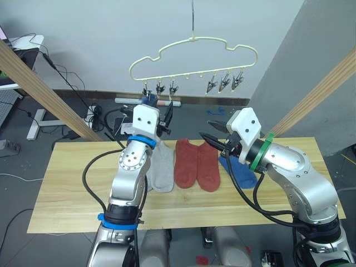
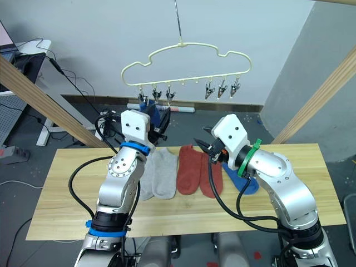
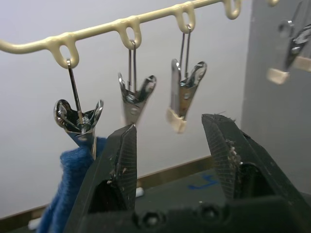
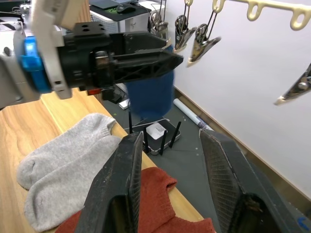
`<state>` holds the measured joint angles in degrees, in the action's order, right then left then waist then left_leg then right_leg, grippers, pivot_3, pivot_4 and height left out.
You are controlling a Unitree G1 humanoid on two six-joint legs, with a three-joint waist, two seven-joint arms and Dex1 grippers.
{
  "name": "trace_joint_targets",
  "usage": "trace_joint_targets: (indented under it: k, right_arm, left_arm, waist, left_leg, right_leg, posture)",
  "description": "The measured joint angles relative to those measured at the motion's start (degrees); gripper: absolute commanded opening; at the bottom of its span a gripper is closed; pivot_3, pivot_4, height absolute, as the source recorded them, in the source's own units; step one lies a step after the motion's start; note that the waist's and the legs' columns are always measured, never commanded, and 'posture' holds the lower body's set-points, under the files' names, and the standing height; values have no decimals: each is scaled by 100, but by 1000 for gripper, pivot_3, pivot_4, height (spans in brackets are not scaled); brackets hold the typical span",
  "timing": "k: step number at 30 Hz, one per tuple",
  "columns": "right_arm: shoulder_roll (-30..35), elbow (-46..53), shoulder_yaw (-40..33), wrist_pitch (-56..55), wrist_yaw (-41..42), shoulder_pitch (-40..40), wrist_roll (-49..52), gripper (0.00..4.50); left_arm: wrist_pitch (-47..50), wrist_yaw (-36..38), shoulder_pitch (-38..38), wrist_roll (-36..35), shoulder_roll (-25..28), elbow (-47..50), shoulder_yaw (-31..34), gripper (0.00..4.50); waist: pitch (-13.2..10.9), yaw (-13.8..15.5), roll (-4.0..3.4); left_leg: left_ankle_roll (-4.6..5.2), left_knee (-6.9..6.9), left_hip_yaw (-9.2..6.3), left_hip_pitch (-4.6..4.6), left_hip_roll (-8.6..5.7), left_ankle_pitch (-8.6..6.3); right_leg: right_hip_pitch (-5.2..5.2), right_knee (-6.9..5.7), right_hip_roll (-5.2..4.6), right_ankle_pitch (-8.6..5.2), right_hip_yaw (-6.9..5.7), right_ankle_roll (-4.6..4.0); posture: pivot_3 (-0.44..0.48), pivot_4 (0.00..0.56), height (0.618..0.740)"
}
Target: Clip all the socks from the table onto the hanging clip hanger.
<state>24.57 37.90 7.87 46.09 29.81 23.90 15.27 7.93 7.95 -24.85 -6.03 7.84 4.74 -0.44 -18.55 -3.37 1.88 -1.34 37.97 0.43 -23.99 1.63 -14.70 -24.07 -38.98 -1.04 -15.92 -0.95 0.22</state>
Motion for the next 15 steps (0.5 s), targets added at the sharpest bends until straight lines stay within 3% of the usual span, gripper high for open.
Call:
trace_joint_targets:
  k: [15]
  right_arm:
    - [51,-2,-139,22,-26,0,166,1902]
  left_arm:
    - [-377,-234,-517,181,-169,-670,111,2361]
  waist:
    - [-21,-3,9]
  left_leg:
    - [0,-1,0,-1,-1,0]
  right_leg:
    - [0,1,0,-1,-2,1]
  posture:
    - [-177,362,740]
